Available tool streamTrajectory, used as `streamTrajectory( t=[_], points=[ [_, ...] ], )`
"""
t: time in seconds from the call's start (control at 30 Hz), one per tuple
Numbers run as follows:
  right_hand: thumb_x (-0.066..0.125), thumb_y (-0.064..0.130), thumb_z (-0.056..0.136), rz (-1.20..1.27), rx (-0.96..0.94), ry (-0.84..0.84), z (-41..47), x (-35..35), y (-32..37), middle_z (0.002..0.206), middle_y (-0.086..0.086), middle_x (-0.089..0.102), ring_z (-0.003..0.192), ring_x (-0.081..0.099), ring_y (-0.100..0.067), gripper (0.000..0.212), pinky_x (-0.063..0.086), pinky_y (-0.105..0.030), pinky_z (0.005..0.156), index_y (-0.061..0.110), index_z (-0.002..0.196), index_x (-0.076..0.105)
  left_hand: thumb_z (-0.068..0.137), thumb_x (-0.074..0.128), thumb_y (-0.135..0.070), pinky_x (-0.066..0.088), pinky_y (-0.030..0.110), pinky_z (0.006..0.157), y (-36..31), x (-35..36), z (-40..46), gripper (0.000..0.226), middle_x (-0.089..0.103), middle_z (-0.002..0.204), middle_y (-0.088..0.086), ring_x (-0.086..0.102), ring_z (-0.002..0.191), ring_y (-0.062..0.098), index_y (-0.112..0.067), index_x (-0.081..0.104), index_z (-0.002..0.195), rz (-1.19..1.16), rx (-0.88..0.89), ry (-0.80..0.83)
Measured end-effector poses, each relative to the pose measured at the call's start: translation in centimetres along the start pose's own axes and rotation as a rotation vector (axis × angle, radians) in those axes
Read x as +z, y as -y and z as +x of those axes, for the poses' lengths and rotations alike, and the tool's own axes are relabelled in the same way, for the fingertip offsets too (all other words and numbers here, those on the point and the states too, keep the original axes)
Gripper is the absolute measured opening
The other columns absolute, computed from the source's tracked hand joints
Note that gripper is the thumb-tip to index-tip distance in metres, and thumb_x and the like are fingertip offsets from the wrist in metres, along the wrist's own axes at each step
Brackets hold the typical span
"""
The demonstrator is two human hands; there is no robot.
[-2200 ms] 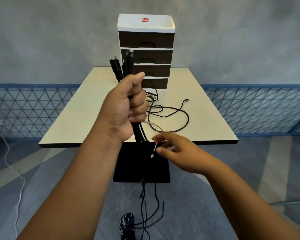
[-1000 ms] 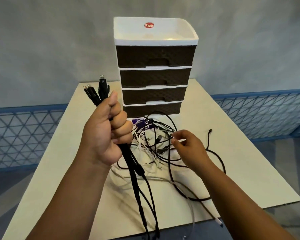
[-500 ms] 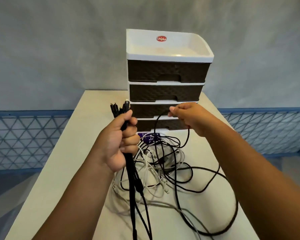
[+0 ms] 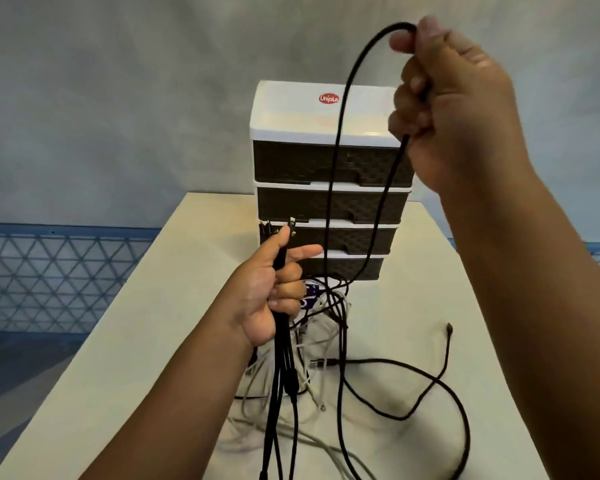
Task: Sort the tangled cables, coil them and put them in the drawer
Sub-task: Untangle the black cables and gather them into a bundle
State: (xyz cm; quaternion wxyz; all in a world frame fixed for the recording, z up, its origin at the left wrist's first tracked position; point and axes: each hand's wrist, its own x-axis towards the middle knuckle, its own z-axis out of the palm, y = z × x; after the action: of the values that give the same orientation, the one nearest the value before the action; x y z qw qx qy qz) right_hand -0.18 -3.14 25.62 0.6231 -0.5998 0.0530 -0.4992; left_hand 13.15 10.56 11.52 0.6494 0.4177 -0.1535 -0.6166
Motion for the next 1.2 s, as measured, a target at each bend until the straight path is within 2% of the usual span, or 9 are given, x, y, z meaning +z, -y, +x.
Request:
streamTrajectory(
  t=[0.13, 0.3, 0.37, 0.47, 0.63, 0.7, 0.8, 0.93, 1.2],
  points=[
    [0.052, 0.02, 0.101, -0.18, 0.072, 0.15, -1.5, 0.3, -0.8, 0.064, -0.004, 0.034, 0.046, 0.023, -0.011, 0.022, 0.018, -0.023, 0.046, 0.009, 0.09, 0.067, 0.088, 0.046, -0.067, 0.011, 0.014, 0.035, 0.7, 1.4, 0.4, 0.064, 0.02, 0.049, -0.009, 0.016, 0.037, 0.001, -0.012, 0.066, 0.116, 0.058, 0.022, 0.074],
    [0.052, 0.022, 0.101, -0.388, 0.034, -0.127, -1.8, -2.7, -3.4, 0.065, -0.005, 0.043, 0.05, 0.036, -0.014, 0.019, 0.031, -0.028, 0.046, 0.016, 0.088, 0.065, 0.087, 0.051, -0.058, 0.007, 0.016, 0.037, 0.6, 1.8, -0.1, 0.041, 0.015, 0.052, -0.009, 0.008, 0.043, 0.004, -0.02, 0.055, 0.071, 0.128, 0.028, 0.157],
    [0.055, 0.027, 0.097, -0.772, -0.006, -0.246, -2.4, -5.1, -5.1, 0.083, -0.001, 0.058, 0.071, 0.055, -0.015, 0.007, 0.052, -0.04, 0.066, 0.023, 0.097, 0.061, 0.09, 0.05, -0.052, 0.008, 0.014, 0.035, 0.2, 1.5, -0.2, 0.039, 0.014, 0.051, -0.009, 0.007, 0.043, 0.004, -0.021, 0.051, 0.067, 0.078, 0.034, 0.174],
    [0.061, 0.034, 0.092, -1.144, -0.144, -0.289, -7.1, -6.4, -8.2, 0.102, 0.002, 0.057, 0.094, 0.055, -0.017, 0.017, 0.046, -0.034, 0.084, 0.023, 0.104, 0.057, 0.091, 0.047, -0.049, 0.011, 0.013, 0.033, -0.2, 1.4, -0.2, 0.04, 0.016, 0.046, -0.009, 0.007, 0.041, 0.004, -0.021, 0.05, 0.062, -0.014, 0.03, 0.189],
    [0.062, 0.055, 0.087, -1.143, 0.296, 0.547, -15.9, -4.2, -13.8, 0.071, 0.011, 0.049, 0.067, 0.047, -0.006, 0.028, 0.038, -0.029, 0.059, 0.028, 0.084, 0.055, 0.093, 0.044, -0.048, 0.012, 0.012, 0.032, -0.6, 1.5, 0.0, 0.041, 0.011, 0.05, -0.008, 0.007, 0.039, 0.004, -0.02, 0.052, 0.064, -0.095, 0.031, 0.221],
    [0.059, 0.041, 0.095, -1.199, 0.338, 0.644, -16.5, -4.5, -14.9, 0.067, 0.013, 0.045, 0.064, 0.043, -0.004, 0.028, 0.032, -0.026, 0.059, 0.03, 0.071, 0.047, 0.096, 0.042, -0.048, 0.013, 0.012, 0.031, -0.9, 1.3, 0.0, 0.041, 0.015, 0.044, -0.007, 0.008, 0.039, 0.003, -0.02, 0.054, 0.068, -0.11, 0.051, 0.201],
    [0.054, 0.03, 0.099, -1.102, 0.403, 0.587, -15.3, -4.8, -13.4, 0.064, 0.011, 0.051, 0.06, 0.047, -0.002, 0.034, 0.037, -0.023, 0.057, 0.032, 0.066, 0.046, 0.095, 0.044, -0.047, 0.014, 0.013, 0.03, -1.5, 0.5, -0.3, 0.036, 0.024, 0.04, -0.006, 0.008, 0.04, 0.003, -0.018, 0.066, 0.093, -0.102, 0.11, 0.142],
    [0.045, 0.024, 0.104, -0.63, 0.468, 0.303, -12.7, -4.8, -10.4, 0.055, 0.002, 0.051, 0.051, 0.05, -0.014, 0.029, 0.04, -0.021, 0.051, 0.012, 0.081, 0.059, 0.091, 0.048, -0.044, 0.012, 0.012, 0.033, -1.2, -0.4, -0.3, 0.05, 0.019, 0.045, -0.007, 0.008, 0.043, 0.004, -0.011, 0.059, 0.127, -0.105, 0.139, 0.054],
    [0.039, 0.024, 0.105, 0.152, 0.59, -0.088, -8.8, -2.8, -8.1, 0.06, -0.003, 0.036, 0.047, 0.042, -0.015, 0.032, 0.037, -0.024, 0.048, 0.01, 0.08, 0.053, 0.091, 0.053, -0.041, 0.011, 0.012, 0.031, 0.4, -1.5, -1.5, 0.03, 0.022, 0.043, -0.01, 0.02, 0.031, 0.0, -0.016, 0.064, 0.078, -0.043, 0.108, 0.038]
  ],
)
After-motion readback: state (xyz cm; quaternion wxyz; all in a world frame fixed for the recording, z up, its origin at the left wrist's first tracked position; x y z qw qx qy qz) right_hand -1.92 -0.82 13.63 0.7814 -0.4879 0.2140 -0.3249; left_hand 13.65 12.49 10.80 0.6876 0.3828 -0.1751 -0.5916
